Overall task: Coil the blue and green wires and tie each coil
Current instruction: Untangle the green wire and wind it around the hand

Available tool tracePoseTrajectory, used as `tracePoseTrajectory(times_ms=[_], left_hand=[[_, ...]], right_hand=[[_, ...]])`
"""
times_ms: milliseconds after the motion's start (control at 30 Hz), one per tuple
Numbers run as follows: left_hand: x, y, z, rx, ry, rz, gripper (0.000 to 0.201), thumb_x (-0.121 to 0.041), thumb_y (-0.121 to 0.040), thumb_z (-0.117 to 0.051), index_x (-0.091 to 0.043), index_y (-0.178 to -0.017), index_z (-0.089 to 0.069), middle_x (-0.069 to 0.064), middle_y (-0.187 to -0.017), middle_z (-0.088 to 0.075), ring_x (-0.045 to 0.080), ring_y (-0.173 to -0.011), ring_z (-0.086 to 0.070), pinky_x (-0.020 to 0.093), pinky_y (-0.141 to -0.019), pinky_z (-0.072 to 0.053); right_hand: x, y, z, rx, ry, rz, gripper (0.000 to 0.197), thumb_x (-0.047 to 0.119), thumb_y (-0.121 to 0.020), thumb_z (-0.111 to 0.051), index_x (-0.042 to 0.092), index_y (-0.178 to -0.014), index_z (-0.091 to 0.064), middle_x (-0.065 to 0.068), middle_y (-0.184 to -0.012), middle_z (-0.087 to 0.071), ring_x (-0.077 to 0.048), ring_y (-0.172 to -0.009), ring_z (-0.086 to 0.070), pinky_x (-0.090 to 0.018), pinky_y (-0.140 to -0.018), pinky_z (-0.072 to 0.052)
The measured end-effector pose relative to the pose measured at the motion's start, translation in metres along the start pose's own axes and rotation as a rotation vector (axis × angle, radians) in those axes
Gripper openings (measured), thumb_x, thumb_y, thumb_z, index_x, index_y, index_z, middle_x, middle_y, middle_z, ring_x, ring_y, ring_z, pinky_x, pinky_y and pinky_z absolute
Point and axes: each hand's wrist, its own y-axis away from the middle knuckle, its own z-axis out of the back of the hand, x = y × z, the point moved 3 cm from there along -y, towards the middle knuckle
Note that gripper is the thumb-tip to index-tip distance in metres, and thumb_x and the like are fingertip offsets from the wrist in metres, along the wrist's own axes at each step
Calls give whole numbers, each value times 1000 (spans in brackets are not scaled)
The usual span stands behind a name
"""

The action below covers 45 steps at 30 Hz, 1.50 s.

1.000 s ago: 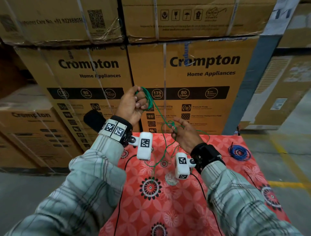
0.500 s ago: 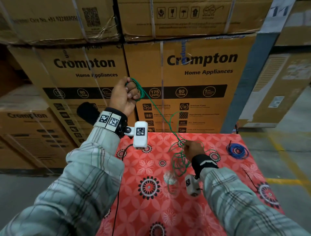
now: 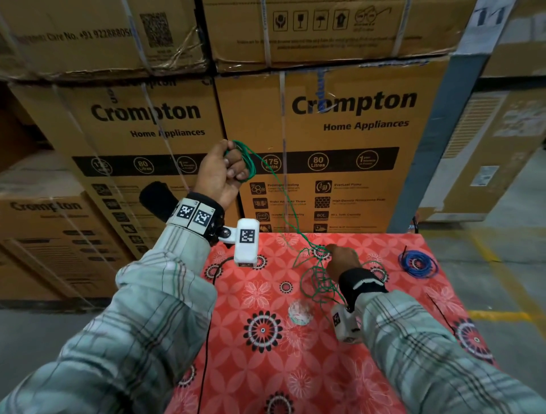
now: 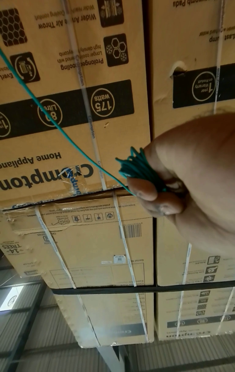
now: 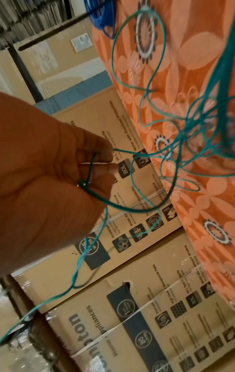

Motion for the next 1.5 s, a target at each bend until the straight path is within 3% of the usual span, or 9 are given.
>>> tracePoseTrajectory(times_ms=[167,300,467,667,833,1033,1167,1400,1500], left_hand=[[8,0,-5,59,-36,36,29,-21,-101,-32,-19,-76,-44,-8,-40,-29,3,-32,-24,19,-40,-24],[17,1,-8,89,-52,66,29,-21,-102,-30,-19,-77,-45,-10,-40,-29,3,-31,-24,19,-39,-25],[7,1,-12,85,-1,51,29,-21,-102,-30,-18,-77,-44,-9,-41,-29,4,-32,-24,19,-40,-26],[-12,-5,3,6,-5,-7,28,-19,-101,-31,-19,-76,-43,-10,-42,-29,4,-33,-24,19,-41,-25],[-10,-6,15,-71,30,-20,30,-21,-102,-30,-19,-74,-43,-10,-41,-29,4,-32,-24,19,-39,-24],[-31,-11,24,-109,104,-112,27,-18,-100,-34,-20,-74,-42,-9,-43,-29,5,-33,-26,20,-39,-27],[-46,-18,30,-109,-17,-128,27,-18,-100,-33,-19,-75,-43,-9,-43,-31,6,-35,-27,21,-40,-29],[0,-12,28,-130,-155,-36,28,-17,-101,-29,-19,-76,-42,-10,-44,-29,7,-36,-26,20,-42,-26],[6,-6,21,-67,-172,15,29,-19,-102,-29,-19,-77,-43,-11,-43,-28,6,-35,-26,20,-42,-26]], right_hand=[[37,7,22,-153,-111,206,79,40,-77,-63,23,-145,-26,-5,-144,-39,-26,-134,-32,-49,-107,-28],[84,10,45,-257,-664,442,64,22,-85,-61,12,-142,-35,-7,-140,-47,-19,-130,-43,-36,-104,-37],[120,19,47,8,-1333,327,26,3,-95,-52,13,-118,-54,-1,-84,-61,-10,-75,-60,-25,-70,-51],[116,38,18,546,-1700,276,32,34,-99,-45,9,-114,-58,-8,-85,-58,-20,-70,-55,-31,-65,-50],[101,33,10,384,-1341,393,17,22,-100,-48,13,-93,-61,2,-61,-45,-10,-51,-34,-25,-51,-28],[42,30,-27,179,-927,290,14,10,-99,-49,10,-85,-48,-1,-57,-46,-6,-44,-40,-24,-50,-34],[14,38,-40,3,-980,228,14,11,-91,-54,11,-90,-40,-4,-64,-41,-10,-49,-36,-27,-53,-30],[75,38,28,-231,-516,559,25,20,-94,-56,20,-119,-51,10,-50,-40,-2,-47,-39,-19,-47,-27],[90,27,39,-232,-365,524,37,22,-92,-57,20,-128,-49,8,-76,-61,-1,-67,-54,-26,-60,-40]])
